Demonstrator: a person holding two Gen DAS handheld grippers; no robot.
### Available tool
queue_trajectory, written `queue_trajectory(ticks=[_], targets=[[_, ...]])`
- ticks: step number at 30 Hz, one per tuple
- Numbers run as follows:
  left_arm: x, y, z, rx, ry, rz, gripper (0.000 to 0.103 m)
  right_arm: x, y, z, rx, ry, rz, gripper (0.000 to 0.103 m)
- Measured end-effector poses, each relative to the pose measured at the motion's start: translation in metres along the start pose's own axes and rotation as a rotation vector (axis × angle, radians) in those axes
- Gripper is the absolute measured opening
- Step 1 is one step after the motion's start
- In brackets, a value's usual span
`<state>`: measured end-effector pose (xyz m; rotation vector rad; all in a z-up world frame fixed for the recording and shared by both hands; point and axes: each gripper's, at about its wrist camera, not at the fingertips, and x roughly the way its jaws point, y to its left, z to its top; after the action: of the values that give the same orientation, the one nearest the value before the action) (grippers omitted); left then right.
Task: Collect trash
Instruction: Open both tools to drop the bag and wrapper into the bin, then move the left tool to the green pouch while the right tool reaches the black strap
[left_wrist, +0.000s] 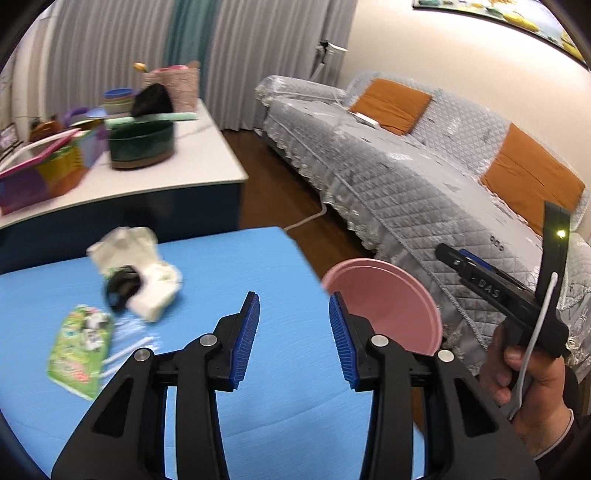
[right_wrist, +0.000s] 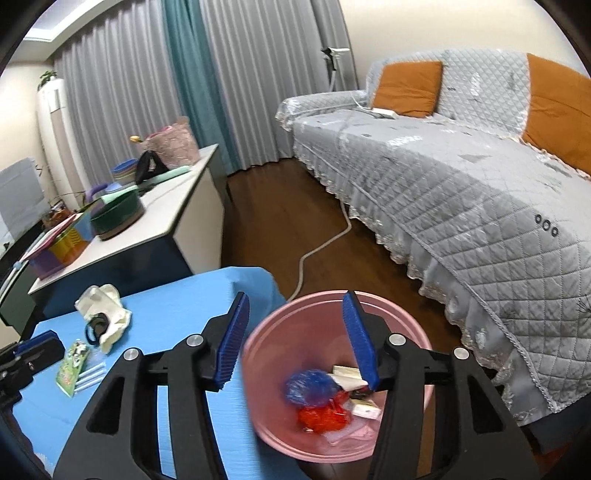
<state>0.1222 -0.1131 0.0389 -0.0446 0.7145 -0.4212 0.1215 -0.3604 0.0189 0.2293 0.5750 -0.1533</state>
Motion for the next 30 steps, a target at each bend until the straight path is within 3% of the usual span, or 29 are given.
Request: queue_trajectory(ticks=[8,16,21,25,27,29,30], targets=[[-0.033,0.083,-0.005,-0.047,-0.045,0.119,0.039,0.001,0.054,-0.005,-0.015,-0.002,0.108,0.036],[-0.048,0.194,-0.042,-0.299,-0.044,0.226,0.039,0.019,0.120,-0.022,-0.091,0.041,0.207,0.031],[-0.041,0.222,-0.059,-0.326,-0.014,0.288,0.039,0.034,0.156,-0.032,-0.133,0.070,0.249,0.031],[-0.030,0.233,-0.063,-0.338,0.014,0.296,0.040,0.042,0.177,-0.039,-0.162,0.089,0.273,0.031],[-0.022,0.233,-0.061,-0.328,0.026,0.299,0.047,0.046,0.184,-0.043,-0.174,0.100,0.285,0.031],[-0.015,0.231,-0.059,-0.312,0.036,0.303,0.069,0.051,0.189,-0.046,-0.181,0.117,0.299,0.031],[-0.009,0.230,-0.057,-0.302,0.044,0.312,0.073,0.053,0.190,-0.047,-0.184,0.125,0.304,0.031]])
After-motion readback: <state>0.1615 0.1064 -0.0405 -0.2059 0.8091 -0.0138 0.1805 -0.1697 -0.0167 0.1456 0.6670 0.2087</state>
